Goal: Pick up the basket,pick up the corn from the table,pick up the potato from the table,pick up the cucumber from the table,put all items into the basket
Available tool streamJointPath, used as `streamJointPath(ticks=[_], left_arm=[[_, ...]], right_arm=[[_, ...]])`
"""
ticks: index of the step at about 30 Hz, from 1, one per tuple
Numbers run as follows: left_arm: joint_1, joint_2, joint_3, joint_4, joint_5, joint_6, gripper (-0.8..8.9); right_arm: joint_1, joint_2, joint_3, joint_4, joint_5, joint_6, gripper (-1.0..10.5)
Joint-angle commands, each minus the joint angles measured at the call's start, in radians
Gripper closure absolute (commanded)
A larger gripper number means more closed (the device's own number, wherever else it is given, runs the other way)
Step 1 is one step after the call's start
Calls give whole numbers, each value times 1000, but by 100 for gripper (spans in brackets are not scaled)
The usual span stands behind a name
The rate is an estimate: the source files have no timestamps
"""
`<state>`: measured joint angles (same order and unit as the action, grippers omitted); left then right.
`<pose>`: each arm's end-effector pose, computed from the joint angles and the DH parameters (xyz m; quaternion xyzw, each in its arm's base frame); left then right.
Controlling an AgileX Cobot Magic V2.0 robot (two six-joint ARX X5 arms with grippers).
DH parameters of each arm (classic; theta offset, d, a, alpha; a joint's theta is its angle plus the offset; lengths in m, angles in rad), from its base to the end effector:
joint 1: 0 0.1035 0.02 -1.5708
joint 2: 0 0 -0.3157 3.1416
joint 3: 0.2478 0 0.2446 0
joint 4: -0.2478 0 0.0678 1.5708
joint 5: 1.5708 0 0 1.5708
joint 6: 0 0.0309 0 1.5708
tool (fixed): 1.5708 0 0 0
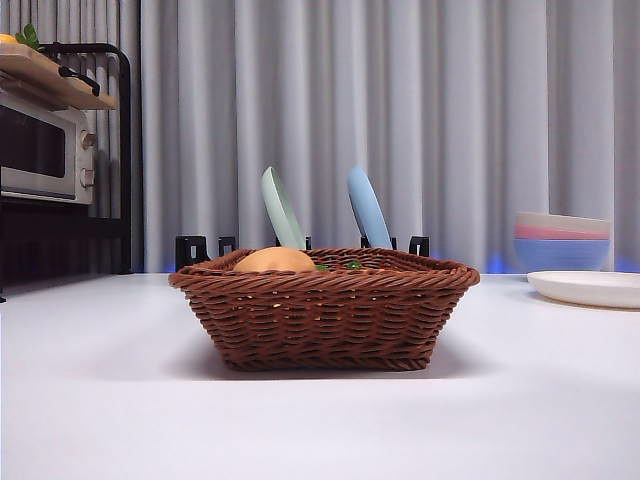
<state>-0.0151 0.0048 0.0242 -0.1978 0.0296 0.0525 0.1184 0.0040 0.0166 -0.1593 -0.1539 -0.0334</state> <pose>0.0373 -0.0015 0.1521 0.0255 0.0885 -0.0246 0.9954 0.0371 0.0092 0.1534 -0.0152 0.0710 0.1366 0.9880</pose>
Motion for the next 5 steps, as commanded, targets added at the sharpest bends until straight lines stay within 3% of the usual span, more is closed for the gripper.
streamJointPath(ticks=[1, 5], left_arm=[[3, -3, -15, 3, -2, 8, 817], [3, -3, -15, 3, -2, 8, 817]], right_arm=[[0, -2, -10, -12, 3, 10, 945], [0, -2, -10, -12, 3, 10, 945]])
